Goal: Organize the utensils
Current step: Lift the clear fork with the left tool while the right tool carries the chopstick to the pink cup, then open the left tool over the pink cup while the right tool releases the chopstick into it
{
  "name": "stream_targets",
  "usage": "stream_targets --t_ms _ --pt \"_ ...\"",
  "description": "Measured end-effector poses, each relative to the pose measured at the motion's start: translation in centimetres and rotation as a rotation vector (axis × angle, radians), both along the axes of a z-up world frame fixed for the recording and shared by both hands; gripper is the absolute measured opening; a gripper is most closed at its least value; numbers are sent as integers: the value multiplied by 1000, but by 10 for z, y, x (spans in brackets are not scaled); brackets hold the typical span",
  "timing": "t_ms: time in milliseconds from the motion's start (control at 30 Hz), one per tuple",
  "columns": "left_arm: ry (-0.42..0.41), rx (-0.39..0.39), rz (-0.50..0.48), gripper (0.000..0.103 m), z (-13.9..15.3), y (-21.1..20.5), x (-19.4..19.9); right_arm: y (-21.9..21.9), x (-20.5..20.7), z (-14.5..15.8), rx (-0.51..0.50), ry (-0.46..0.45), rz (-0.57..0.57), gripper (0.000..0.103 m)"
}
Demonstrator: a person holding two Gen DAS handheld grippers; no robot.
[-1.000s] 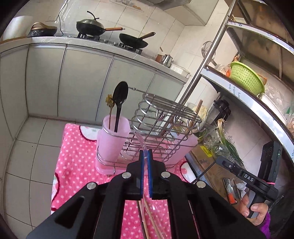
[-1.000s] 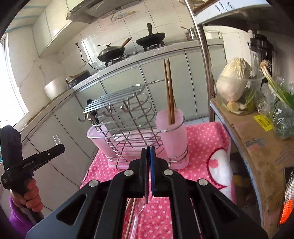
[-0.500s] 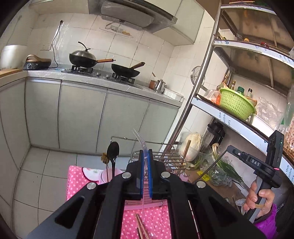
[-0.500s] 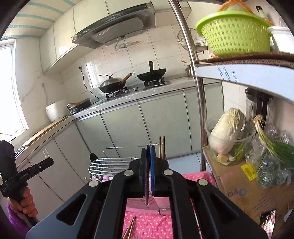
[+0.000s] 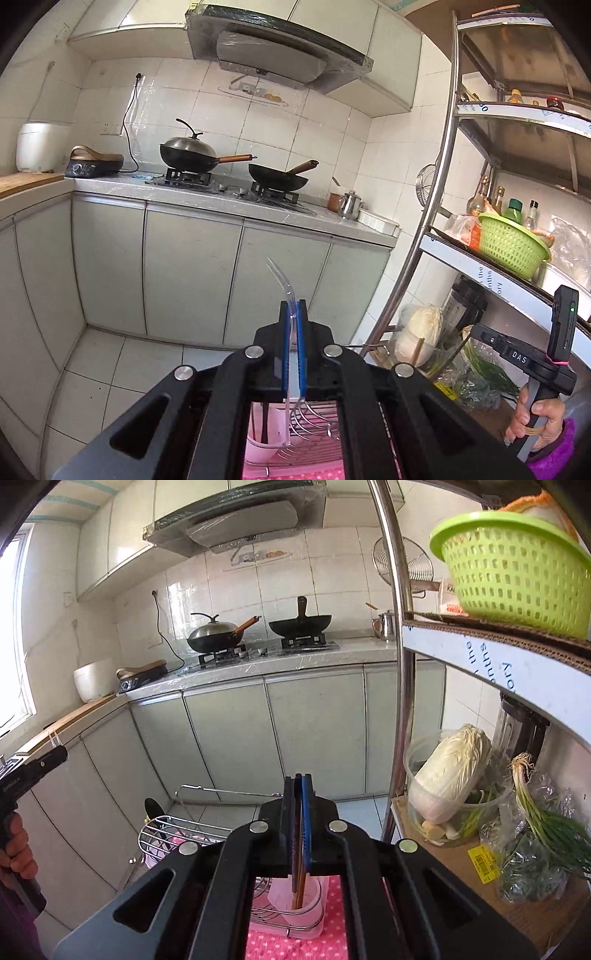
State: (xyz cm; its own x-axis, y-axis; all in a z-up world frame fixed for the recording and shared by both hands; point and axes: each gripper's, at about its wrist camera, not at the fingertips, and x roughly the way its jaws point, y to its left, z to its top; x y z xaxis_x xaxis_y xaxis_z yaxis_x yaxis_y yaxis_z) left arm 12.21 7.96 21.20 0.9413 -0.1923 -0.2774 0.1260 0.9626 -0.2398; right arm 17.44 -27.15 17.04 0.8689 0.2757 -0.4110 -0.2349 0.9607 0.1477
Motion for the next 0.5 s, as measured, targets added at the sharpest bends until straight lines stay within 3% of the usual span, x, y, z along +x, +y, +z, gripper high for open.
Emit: stream_targets --t_ms 167,500 --pt "68 30 9 3 -21 -1 28 7 20 -17 -10 81 23 4" --pt "312 33 -22 3 -94 -10 72 13 50 -55 -10 268 51 4"
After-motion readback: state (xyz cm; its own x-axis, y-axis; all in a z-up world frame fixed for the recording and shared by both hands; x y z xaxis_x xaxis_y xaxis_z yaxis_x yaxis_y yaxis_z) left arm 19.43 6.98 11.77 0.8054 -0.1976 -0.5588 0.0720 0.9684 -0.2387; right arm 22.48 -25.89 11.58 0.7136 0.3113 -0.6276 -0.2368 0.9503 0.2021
